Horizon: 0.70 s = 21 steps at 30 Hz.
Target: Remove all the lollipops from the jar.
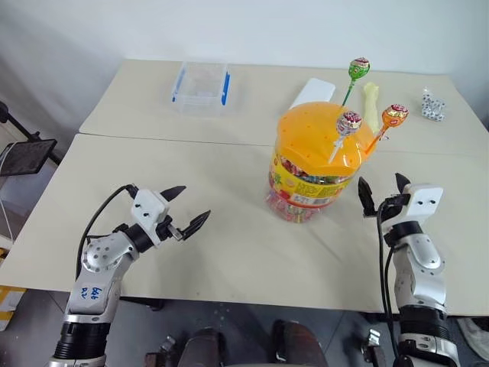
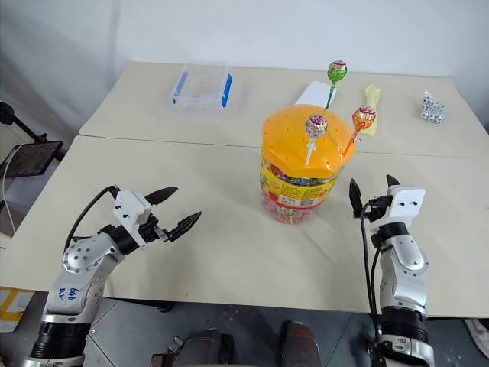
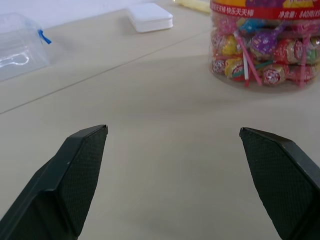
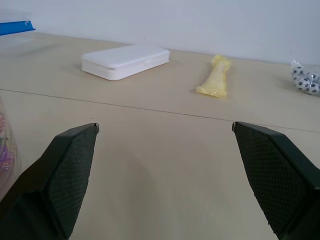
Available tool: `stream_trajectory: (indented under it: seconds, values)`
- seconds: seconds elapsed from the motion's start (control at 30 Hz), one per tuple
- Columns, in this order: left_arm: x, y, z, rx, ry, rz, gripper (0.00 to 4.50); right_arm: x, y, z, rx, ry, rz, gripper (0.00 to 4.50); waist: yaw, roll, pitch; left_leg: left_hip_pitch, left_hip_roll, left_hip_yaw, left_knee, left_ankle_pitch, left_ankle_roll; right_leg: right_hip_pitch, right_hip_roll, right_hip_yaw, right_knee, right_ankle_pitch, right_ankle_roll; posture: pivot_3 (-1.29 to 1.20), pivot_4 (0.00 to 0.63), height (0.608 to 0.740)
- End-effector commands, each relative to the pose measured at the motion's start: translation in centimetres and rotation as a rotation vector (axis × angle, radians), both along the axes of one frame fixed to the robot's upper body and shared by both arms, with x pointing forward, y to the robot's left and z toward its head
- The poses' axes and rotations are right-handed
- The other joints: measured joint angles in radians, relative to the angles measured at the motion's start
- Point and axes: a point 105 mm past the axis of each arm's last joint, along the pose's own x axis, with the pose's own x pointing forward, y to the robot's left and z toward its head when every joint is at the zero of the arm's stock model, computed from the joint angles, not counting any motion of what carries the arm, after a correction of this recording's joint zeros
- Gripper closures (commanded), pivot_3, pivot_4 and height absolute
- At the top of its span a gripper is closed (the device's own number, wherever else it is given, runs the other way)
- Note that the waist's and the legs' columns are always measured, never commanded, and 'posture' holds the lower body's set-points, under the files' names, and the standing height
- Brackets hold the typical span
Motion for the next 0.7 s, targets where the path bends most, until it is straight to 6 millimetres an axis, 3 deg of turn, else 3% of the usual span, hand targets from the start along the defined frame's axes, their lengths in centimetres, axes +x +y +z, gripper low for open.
stream_trajectory:
  seconds: [0.03,0.17,0.27,0.43,0.5,0.7]
  values:
    - [-0.4,0.9,1.3,-0.015,-0.027,-0.018,0.00,-1.3,0.3,1.4,-0.074,-0.005,0.115,0.02,0.003,0.000,0.000,0.000,0.000,0.000,0.000,0.000,0.000,0.000,0.000,0.000,0.000,0.000,0.000,0.00,0.150,0.740]
    - [0.6,2.4,3.8,-0.045,-0.055,-0.077,0.00,-5.0,-1.2,3.1,-0.147,0.039,0.242,0.02,0.023,0.001,0.001,-0.001,0.000,-0.001,0.000,-0.001,0.001,0.000,0.000,0.001,-0.001,0.000,0.000,0.00,0.150,0.740]
    - [1.4,2.9,7.1,-0.030,-0.076,-0.254,0.00,-9.8,-2.5,6.6,-0.200,0.015,0.334,0.02,0.038,0.002,0.001,-0.003,-0.001,-0.001,0.002,-0.001,0.002,0.000,0.000,0.001,-0.003,0.000,0.000,0.00,0.150,0.740]
    - [1.8,2.2,11.1,-0.031,-0.011,-0.519,0.00,-15.0,-0.8,9.8,-0.143,0.008,0.505,0.02,0.028,0.001,0.001,-0.001,-0.001,0.001,0.001,-0.002,0.003,0.002,0.002,0.001,-0.007,0.001,0.001,0.00,0.150,0.740]
    - [2.0,1.4,12.1,-0.030,0.007,-0.605,0.00,-16.0,-0.5,10.5,-0.145,0.014,0.501,0.02,0.024,0.001,0.001,-0.001,-0.001,0.002,0.001,-0.002,0.003,0.002,0.002,0.001,-0.007,0.001,0.001,0.00,0.150,0.740]
    - [2.3,-5.8,15.2,-0.036,-0.040,-0.937,0.00,-18.7,2.0,11.2,-0.112,-0.102,0.474,0.02,0.040,-0.002,0.002,-0.002,-0.001,0.002,0.003,-0.002,0.003,0.003,0.003,0.002,-0.007,0.001,0.002,0.00,0.150,0.740]
